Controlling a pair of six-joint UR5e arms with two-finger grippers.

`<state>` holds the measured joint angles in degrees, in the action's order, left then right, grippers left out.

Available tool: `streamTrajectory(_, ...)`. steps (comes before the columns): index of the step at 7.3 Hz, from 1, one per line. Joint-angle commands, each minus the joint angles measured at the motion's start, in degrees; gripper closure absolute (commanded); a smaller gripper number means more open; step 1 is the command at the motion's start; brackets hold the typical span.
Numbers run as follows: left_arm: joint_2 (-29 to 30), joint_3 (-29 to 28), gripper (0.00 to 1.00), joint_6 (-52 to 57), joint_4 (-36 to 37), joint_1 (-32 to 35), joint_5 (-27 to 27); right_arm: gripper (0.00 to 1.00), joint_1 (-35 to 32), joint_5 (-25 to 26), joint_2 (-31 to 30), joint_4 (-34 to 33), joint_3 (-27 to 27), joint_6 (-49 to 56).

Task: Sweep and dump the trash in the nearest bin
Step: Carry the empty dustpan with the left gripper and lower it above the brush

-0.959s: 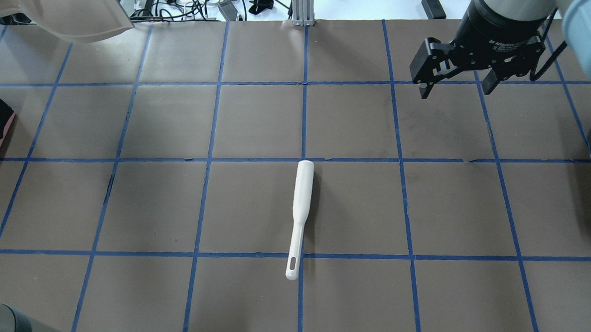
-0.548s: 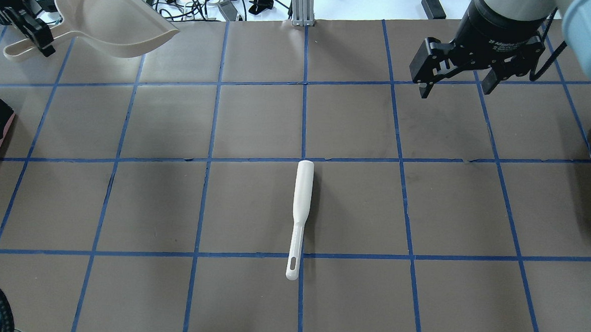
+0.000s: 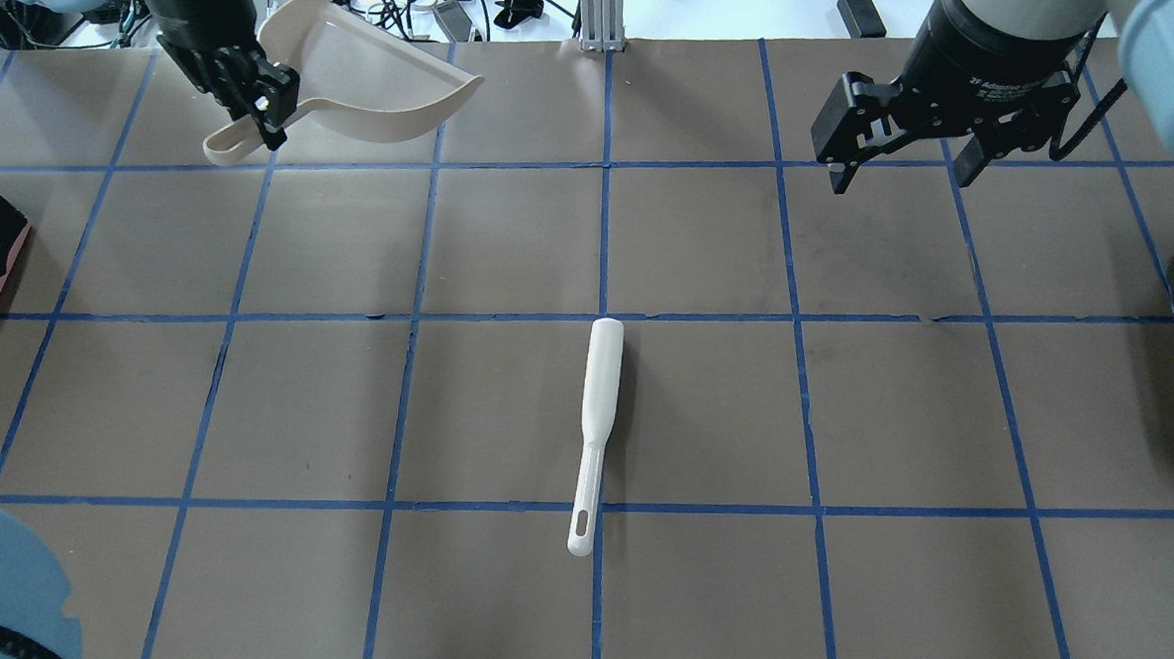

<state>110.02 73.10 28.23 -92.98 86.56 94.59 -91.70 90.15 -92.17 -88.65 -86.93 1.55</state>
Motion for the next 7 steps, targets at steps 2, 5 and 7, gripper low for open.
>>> streamTrajectory(2, 4.4, -0.2, 1.00, -12.9, -1.0, 7.7, -2.8, 0.00, -0.1, -0.2, 0.0, 0.0, 0.0, -0.4)
streamTrajectory(5, 8.1, -1.0, 1.00, -25.5, 2.6, 14.6, -6.1, 0.00, -0.1, 0.0, -0.1, 0.1, 0.0, -0.4)
streamTrajectory(7, 10.5, -2.4, 1.00, -28.9, 6.5, 16.1, -9.7, 0.00, -0.1, -0.2, 0.0, 0.1, 0.0, -0.4)
